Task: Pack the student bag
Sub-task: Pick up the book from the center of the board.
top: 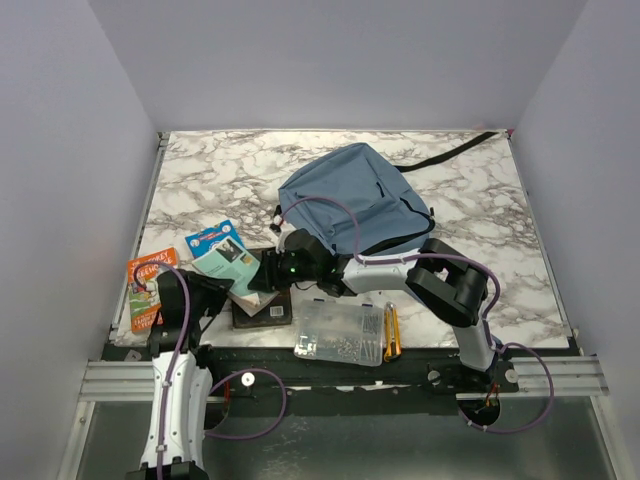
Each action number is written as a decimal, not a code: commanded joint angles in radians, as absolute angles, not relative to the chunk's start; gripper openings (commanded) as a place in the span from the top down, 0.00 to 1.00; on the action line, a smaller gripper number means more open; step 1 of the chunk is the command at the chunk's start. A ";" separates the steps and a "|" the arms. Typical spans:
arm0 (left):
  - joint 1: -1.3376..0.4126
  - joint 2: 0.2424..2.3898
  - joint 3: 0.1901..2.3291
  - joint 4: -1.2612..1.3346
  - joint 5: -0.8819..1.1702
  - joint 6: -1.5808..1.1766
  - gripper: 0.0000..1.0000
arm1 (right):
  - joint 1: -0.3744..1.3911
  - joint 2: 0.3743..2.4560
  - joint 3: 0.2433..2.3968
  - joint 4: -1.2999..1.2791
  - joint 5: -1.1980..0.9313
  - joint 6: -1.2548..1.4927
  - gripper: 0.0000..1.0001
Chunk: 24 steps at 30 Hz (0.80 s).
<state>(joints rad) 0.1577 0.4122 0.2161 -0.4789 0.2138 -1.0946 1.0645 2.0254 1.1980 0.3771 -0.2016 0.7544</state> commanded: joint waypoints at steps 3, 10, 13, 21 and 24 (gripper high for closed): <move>0.163 0.442 0.372 -0.562 0.212 -1.039 0.78 | 1.060 1.980 1.187 0.403 -0.312 0.651 0.44; 0.164 0.474 0.455 -0.601 0.261 -1.020 1.00 | 1.059 1.853 1.093 0.596 -0.480 0.560 0.15; 0.163 0.496 0.495 -0.620 0.298 -1.042 1.00 | 1.060 1.823 1.032 0.729 -0.556 0.552 0.10; 0.161 0.596 0.615 -0.731 0.372 -1.120 1.00 | 1.080 1.746 0.915 0.797 -0.504 0.389 0.05; 0.161 0.633 0.669 -0.795 0.365 -1.130 1.00 | 1.150 1.698 0.928 0.693 -0.390 0.214 0.05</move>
